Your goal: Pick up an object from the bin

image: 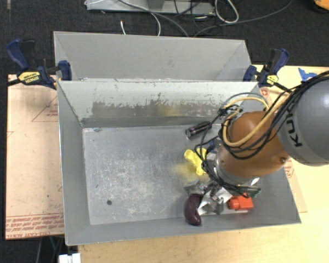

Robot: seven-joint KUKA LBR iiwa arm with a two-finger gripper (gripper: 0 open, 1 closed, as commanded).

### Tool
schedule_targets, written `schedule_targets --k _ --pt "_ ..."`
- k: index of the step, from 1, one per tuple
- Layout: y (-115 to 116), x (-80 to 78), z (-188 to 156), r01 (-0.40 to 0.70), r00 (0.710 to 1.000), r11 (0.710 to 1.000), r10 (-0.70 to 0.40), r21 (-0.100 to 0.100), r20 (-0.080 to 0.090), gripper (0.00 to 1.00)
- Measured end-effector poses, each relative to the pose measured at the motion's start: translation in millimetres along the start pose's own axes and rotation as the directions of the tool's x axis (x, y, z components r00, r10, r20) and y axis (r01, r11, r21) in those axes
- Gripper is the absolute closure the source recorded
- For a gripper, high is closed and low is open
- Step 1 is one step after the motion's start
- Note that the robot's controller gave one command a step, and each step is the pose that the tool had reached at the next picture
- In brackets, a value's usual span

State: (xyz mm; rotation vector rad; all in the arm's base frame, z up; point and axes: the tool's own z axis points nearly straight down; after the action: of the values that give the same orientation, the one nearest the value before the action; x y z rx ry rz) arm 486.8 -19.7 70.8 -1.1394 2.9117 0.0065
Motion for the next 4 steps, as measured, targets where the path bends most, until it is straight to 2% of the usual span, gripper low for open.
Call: schedule_targets --k 4 --pt "1.2 -0.6 -8.4 -0.005 1.000 1.000 0.005 -0.002 0.001 1.00"
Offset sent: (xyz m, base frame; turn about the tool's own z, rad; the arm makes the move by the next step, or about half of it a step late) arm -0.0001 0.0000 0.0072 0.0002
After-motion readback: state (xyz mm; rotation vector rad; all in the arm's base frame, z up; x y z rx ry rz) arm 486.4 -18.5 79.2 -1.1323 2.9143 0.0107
